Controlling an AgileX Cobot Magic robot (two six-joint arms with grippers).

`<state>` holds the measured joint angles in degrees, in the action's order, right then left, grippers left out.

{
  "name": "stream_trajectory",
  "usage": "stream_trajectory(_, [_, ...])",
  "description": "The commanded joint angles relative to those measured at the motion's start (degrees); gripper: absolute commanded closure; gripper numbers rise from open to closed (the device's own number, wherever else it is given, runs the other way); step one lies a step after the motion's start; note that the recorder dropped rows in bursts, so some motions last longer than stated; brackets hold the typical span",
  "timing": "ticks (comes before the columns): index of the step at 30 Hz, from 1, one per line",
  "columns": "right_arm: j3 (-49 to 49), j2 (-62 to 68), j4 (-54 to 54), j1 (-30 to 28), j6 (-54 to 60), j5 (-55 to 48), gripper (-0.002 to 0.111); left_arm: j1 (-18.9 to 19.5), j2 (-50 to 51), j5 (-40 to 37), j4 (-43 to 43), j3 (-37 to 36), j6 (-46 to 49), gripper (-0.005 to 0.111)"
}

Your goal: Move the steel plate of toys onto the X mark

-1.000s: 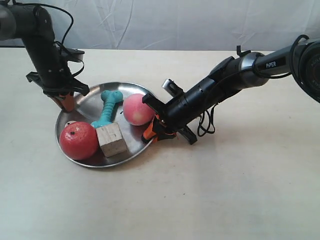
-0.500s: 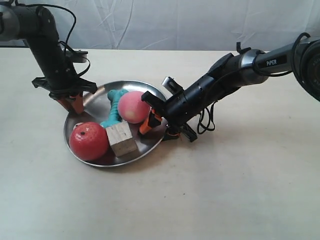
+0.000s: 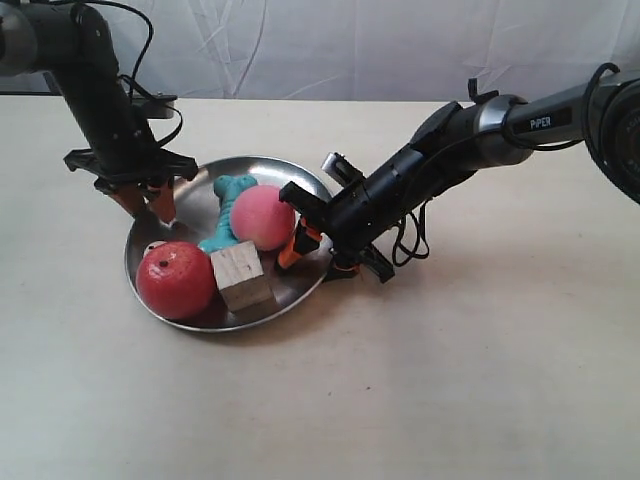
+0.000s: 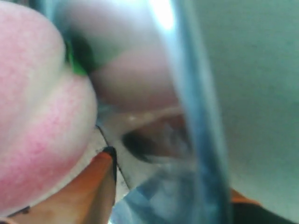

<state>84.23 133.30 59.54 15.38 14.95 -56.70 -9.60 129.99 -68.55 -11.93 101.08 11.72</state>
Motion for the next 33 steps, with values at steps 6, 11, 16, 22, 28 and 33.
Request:
stream_trajectory(6, [-0.48, 1.11, -15.99, -0.02, -6.64, 4.72, 0.066, -0.62, -1.62, -1.41, 1.64, 0.06, -1.75, 0.064])
stream_trajectory(11, [-0.48, -1.1, -29.21, -0.02, -13.09, 4.96, 0.066, -0.62, -1.62, -1.41, 3.73, 0.06, -2.61, 0.064])
stream_trajectory(16, [-0.48, -5.07, -33.86, -0.02, -14.58, 4.81, 0.066, -0.62, -3.21, -1.41, 7.21, 0.06, -4.03, 0.064])
stream_trajectory(22, [-0.48, -12.49, -41.72, -0.02, -14.58, 4.81, 0.081, 0.31, -11.14, -1.41, 13.32, 0.06, -7.85, 0.08])
stream_trajectory(28, [-3.97, -25.54, -47.04, -0.02, -14.58, 6.8, 0.108, 1.6, -26.63, 0.73, 12.52, -4.56, -9.07, 0.106])
stream_trajectory(33, [-16.79, -40.59, -46.4, 0.75, -14.58, 16.5, 0.108, 0.66, -44.59, 13.89, 6.88, -18.47, -8.89, 0.106])
